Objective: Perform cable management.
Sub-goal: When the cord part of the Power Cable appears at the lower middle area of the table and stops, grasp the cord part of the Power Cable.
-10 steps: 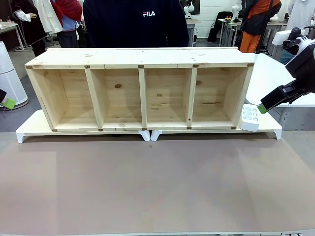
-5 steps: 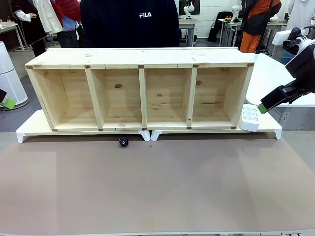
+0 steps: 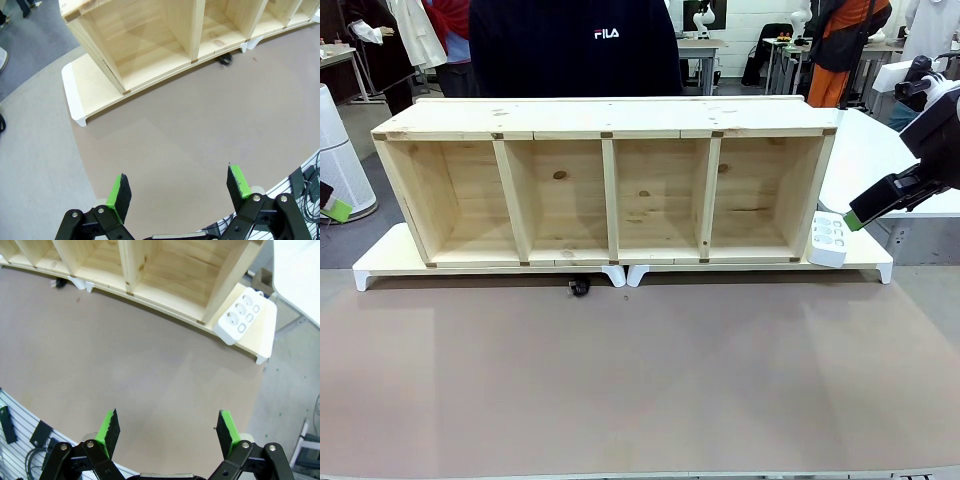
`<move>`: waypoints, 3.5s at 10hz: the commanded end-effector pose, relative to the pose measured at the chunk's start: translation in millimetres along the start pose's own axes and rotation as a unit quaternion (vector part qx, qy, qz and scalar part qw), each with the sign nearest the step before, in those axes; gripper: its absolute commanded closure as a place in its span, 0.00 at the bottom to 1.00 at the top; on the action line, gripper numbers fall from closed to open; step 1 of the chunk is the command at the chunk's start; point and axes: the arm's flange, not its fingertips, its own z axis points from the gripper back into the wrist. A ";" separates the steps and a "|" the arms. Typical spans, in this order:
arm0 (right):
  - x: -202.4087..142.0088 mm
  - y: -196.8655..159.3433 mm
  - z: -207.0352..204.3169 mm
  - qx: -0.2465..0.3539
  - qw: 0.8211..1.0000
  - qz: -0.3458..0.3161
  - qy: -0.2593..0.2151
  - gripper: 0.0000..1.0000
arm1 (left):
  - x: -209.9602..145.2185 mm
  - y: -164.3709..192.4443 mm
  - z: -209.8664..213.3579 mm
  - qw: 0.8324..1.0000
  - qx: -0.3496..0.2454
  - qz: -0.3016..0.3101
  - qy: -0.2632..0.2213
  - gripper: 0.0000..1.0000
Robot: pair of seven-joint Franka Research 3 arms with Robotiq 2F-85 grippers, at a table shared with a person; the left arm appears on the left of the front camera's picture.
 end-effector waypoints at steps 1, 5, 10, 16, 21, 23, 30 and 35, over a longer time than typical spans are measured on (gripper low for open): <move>-0.8 0.4 -0.9 0.004 1.000 0.001 0.003 0.00 | -2.0 -0.4 0.5 1.000 0.000 0.006 0.004 0.00; -0.8 0.4 -0.9 0.004 1.000 0.001 0.003 0.00 | -2.0 -0.4 0.5 1.000 0.000 0.006 0.004 0.00; -0.8 0.4 -0.9 0.004 1.000 0.001 0.003 0.00 | -2.0 -0.4 0.5 1.000 0.000 0.006 0.004 0.00; -0.8 0.4 -0.9 0.004 1.000 0.001 0.003 0.00 | -2.0 -0.4 0.5 1.000 0.000 0.006 0.004 0.00; -0.8 0.4 -0.9 0.004 1.000 0.001 0.003 0.00 | -2.0 -0.4 0.5 1.000 0.000 0.006 0.004 0.00; -0.8 0.4 -0.9 0.004 1.000 0.001 0.003 0.00 | -2.0 -0.4 0.5 1.000 0.000 0.006 0.004 0.00; -0.8 0.4 -0.9 0.004 1.000 0.001 0.003 0.00 | -2.0 -0.4 0.5 1.000 0.000 0.006 0.004 0.00; -0.8 0.4 -0.9 0.004 1.000 0.001 0.003 0.00 | -2.0 -0.4 0.5 1.000 0.000 0.006 0.004 0.00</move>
